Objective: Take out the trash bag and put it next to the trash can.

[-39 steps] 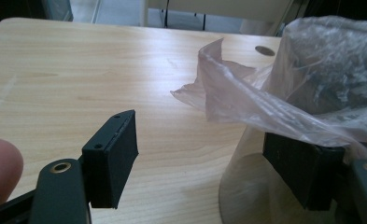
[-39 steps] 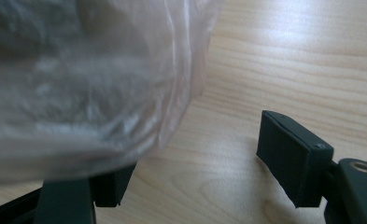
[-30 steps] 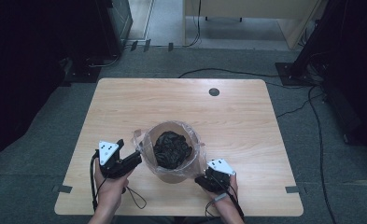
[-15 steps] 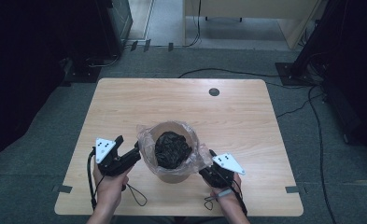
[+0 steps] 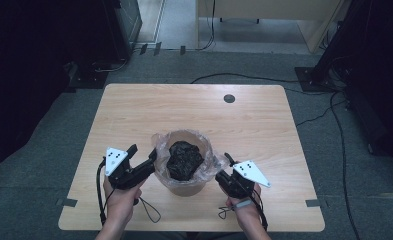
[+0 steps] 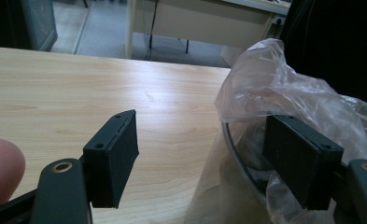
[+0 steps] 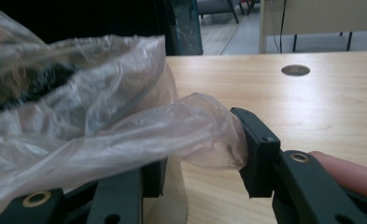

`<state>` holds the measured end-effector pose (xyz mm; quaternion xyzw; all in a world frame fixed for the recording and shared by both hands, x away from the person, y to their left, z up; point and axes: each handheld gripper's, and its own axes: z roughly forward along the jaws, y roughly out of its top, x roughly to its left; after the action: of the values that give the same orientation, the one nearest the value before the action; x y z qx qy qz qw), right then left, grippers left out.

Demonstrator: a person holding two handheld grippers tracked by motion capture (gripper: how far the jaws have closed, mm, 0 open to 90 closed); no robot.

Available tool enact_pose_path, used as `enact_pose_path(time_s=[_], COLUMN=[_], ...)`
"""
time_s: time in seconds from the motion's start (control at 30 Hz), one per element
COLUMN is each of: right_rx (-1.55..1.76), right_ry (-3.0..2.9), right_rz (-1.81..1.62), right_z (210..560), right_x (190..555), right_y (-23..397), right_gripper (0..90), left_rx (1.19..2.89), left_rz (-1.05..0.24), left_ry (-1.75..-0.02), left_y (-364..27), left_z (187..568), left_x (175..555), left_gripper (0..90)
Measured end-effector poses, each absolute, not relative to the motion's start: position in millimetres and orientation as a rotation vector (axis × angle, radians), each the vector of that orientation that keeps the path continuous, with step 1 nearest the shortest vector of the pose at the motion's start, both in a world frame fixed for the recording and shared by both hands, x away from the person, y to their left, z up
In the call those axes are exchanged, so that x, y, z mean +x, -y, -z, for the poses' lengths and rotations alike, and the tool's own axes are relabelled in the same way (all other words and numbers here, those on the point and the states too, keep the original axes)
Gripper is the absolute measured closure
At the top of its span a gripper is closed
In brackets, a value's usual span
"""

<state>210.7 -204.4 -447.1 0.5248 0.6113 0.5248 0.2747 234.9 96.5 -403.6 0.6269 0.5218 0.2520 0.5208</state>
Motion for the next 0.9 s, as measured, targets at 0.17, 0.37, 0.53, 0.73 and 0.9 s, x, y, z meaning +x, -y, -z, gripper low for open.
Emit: enact_pose_path(time_s=[0.17, 0.37, 0.53, 0.73, 0.9], right_rx=[1.383, 1.348, 1.318, 1.233, 1.173], right_ry=[-1.614, -1.583, -1.598, -1.623, -1.692], right_rz=[-1.432, -1.434, -1.425, -1.493, -1.589], right_z=[435.7, 426.0, 416.3, 396.3, 386.0], right_x=[212.8, 216.8, 222.1, 224.3, 216.8], right_y=[203.7, 202.3, 196.0, 179.2, 161.5], right_gripper=[59.3, 73.7, 85.4, 86.6, 82.6], left_rx=[1.523, 1.550, 1.551, 1.568, 1.559], left_rz=[-0.584, -0.559, -0.568, -0.563, -0.506], left_ry=[-1.233, -1.223, -1.202, -1.149, -1.126], left_y=[-88.4, -80.1, -72.7, -62.5, -59.4], left_z=[403.5, 405.3, 402.9, 396.2, 396.2], left_x=[237.4, 240.6, 242.2, 242.4, 242.6], left_gripper=[26.6, 28.4, 37.0, 43.5, 41.1])
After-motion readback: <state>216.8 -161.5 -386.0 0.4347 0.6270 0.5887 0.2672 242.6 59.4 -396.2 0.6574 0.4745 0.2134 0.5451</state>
